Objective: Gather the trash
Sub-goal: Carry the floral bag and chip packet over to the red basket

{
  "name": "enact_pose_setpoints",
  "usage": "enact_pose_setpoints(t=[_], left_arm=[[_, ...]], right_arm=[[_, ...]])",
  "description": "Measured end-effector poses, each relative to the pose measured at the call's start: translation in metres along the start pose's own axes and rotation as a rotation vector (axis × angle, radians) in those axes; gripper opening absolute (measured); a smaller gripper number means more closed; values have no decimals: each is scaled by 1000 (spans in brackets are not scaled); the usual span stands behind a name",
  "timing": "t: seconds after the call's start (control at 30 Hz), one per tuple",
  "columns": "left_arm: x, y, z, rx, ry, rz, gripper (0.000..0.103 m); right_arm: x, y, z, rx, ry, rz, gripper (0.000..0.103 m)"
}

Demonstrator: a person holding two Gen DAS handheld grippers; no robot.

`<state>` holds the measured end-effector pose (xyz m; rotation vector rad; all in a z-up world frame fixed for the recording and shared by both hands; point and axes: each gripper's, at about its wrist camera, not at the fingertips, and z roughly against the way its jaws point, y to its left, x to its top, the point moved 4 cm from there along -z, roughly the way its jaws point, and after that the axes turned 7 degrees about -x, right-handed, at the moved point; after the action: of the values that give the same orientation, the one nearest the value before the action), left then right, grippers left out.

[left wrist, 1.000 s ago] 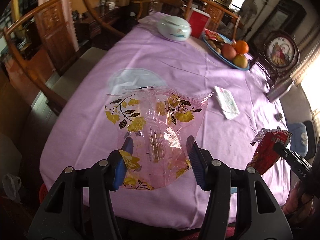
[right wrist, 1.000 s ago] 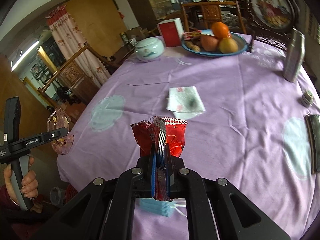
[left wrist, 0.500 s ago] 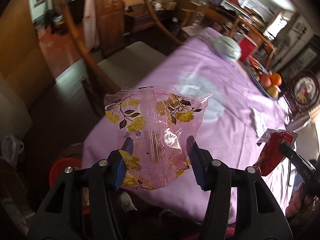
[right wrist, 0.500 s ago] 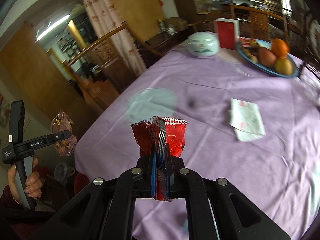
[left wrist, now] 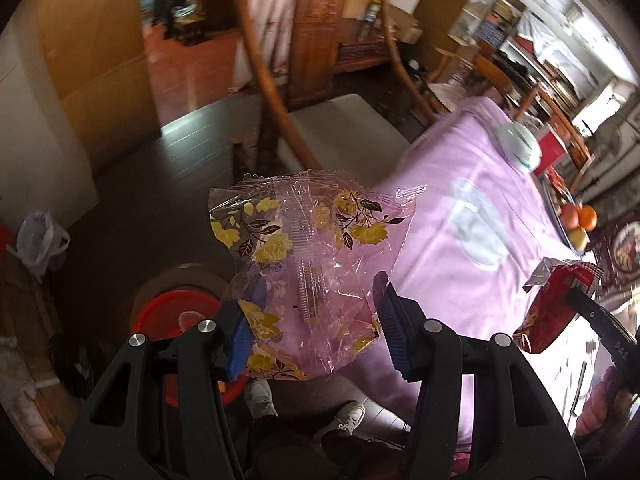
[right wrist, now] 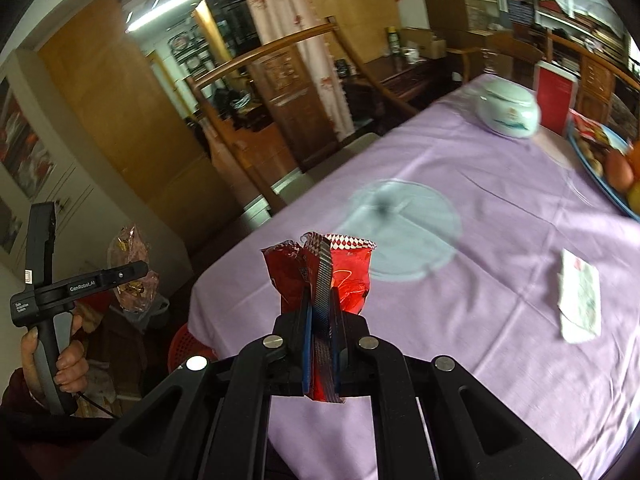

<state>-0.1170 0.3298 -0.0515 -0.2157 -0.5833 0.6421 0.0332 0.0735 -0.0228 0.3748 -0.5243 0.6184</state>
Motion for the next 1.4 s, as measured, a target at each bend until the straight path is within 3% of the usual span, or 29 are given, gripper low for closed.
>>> enact_pose_setpoints(t=[0.23,0.67,1.4], left_arm=[[-13,60,16,48,-11,123,55],[-48,129,31,120,10,285,55],[-61,150,15,136,57,357,55]], right_arm=[[12,39,-13,35,28,88,8],[25,107,-36,115,79,224,8],[27,140,-31,123,79,290,8]])
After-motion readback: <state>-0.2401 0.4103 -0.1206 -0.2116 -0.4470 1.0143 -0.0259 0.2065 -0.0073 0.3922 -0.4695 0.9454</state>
